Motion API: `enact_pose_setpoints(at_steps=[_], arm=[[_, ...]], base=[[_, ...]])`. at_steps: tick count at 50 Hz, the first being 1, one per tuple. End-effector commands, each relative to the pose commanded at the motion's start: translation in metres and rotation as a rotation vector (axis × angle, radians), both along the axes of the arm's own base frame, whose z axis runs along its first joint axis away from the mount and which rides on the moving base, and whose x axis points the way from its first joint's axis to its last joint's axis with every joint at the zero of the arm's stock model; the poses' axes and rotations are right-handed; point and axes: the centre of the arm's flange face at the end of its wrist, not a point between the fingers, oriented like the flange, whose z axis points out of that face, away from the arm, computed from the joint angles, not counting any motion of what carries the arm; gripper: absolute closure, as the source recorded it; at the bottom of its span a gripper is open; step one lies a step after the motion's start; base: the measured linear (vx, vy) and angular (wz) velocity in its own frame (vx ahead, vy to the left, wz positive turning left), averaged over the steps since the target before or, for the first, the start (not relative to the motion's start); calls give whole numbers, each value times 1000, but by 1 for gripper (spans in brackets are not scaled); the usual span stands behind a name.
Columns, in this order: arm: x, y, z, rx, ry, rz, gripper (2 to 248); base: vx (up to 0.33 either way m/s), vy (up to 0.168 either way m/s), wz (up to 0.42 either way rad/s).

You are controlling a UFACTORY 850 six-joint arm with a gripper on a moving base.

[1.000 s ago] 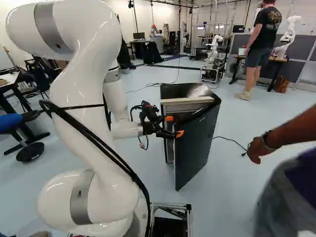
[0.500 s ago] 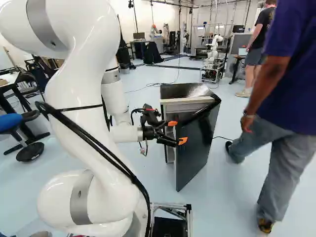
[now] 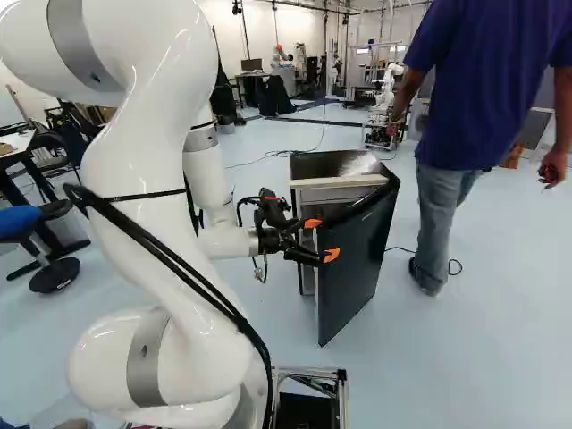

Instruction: Grab a drink from the fridge

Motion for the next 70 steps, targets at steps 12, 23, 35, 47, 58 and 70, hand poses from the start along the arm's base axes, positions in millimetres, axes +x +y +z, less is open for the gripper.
enact_pose_setpoints(at_steps=[12,23,35,47,58,70], arm=[[-1,-1,3,-29,-12,-13,3],[-1,-2,4,-45,-18,-22,3],[3,-7,4,-45,-24,-44,3],[12,-24,4,-43,-37,-99,3],[19,-43,4,-42,-49,-159,3],[25,-65,3,-42,-60,-227,3]], base=[[0,0,0],[0,0,0],[0,0,0],[0,0,0],[0,0,0],[0,0,0]])
